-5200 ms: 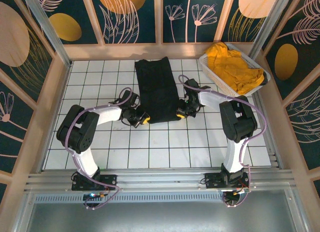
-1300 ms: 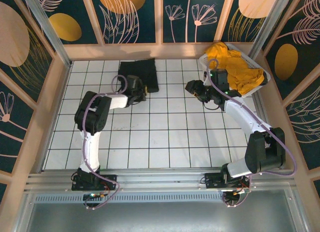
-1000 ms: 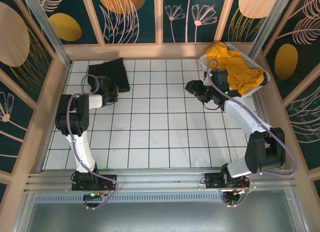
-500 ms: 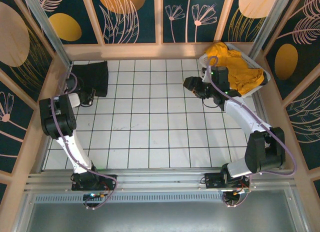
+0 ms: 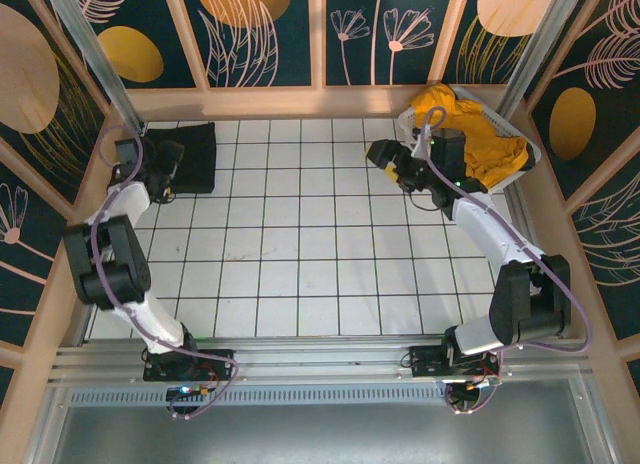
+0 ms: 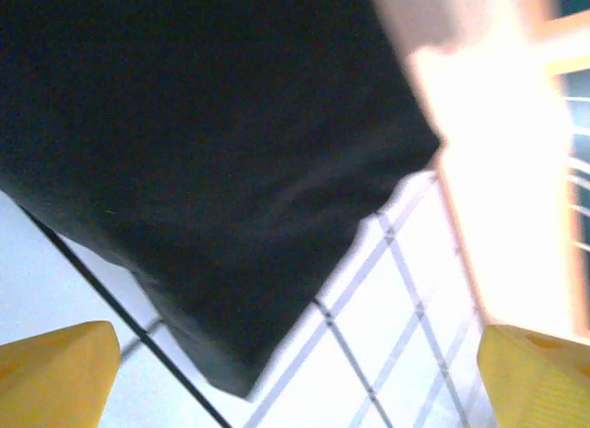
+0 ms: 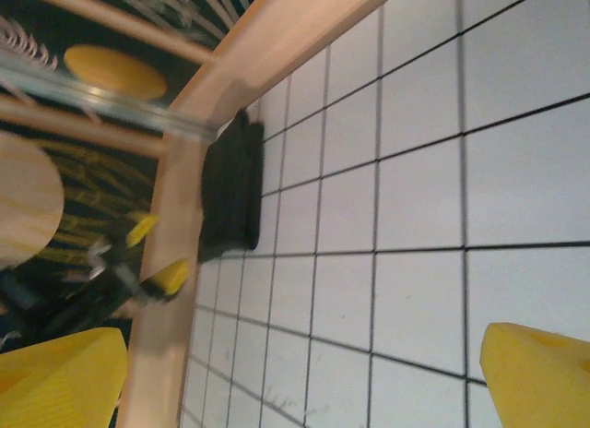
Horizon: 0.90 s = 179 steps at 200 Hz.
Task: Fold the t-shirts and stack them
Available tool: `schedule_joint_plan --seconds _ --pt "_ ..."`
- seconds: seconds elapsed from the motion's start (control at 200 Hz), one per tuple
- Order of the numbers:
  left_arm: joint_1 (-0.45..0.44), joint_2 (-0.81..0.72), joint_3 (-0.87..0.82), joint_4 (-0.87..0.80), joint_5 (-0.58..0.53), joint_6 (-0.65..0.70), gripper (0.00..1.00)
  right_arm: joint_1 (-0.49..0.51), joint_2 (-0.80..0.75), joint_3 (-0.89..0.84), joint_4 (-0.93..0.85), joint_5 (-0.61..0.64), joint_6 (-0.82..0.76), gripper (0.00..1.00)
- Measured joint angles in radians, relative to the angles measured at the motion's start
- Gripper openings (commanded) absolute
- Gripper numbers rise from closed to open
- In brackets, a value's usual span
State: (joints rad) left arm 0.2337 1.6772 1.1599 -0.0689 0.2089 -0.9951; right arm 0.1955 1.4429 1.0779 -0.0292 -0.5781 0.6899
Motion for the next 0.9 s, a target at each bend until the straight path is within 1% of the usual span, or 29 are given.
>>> schedule_joint_plan --seconds 0.06,0.13,0.21,0.3,0.365,0.4,0.44,0.48,0.531,0.621,0.681,0.736,0.896 --pt "-0.029 -0.102 -0.015 -0.008 -0.045 0.006 0.99 -0.023 -0.011 0.017 -0.027 0.058 -0.004 0.99" --pt "-0.077 -0.231 -0.043 -0.011 -0.122 0.016 0.99 -0.042 -0.046 0.047 -0.085 0.181 -0.023 0.99" --pt "-0.126 -0.383 -0.088 -0.013 -0.226 0.019 0.99 -0.053 -0.100 0.107 -0.166 0.369 -0.044 0.99" --pt "-0.135 -0.507 -0.142 -0.020 -0.378 0.014 0.99 -0.066 -0.158 0.143 -0.189 0.565 -0.068 0.99" --pt "-0.132 -0.573 -0.207 -0.011 -0.500 0.026 0.99 -0.087 -0.230 0.074 -0.135 0.679 -0.104 0.99" --pt "-0.128 -0.605 -0.268 0.022 -0.544 0.064 0.99 -0.098 -0.283 -0.013 -0.068 0.737 -0.136 0.99" --pt "-0.127 -0.639 -0.355 0.073 -0.583 0.138 0.99 -0.106 -0.337 -0.122 0.010 0.793 -0.173 0.99" --pt "-0.127 -0.660 -0.441 0.124 -0.599 0.210 0.99 -0.109 -0.388 -0.262 0.101 0.850 -0.222 0.99" --pt "-0.127 -0.671 -0.553 0.187 -0.611 0.306 0.99 -0.109 -0.415 -0.404 0.190 0.900 -0.284 0.99" --pt "-0.127 -0.653 -0.700 0.283 -0.599 0.454 0.99 -0.109 -0.369 -0.563 0.279 0.948 -0.406 0.99" --pt "-0.127 -0.613 -0.756 0.346 -0.574 0.525 0.99 -0.110 -0.319 -0.616 0.339 0.954 -0.470 0.99" --pt "-0.127 -0.557 -0.769 0.400 -0.547 0.569 0.99 -0.114 -0.273 -0.647 0.409 0.951 -0.508 0.99" --pt "-0.127 -0.365 -0.769 0.605 -0.492 0.644 0.99 -0.125 -0.104 -0.669 0.619 0.949 -0.566 0.99"
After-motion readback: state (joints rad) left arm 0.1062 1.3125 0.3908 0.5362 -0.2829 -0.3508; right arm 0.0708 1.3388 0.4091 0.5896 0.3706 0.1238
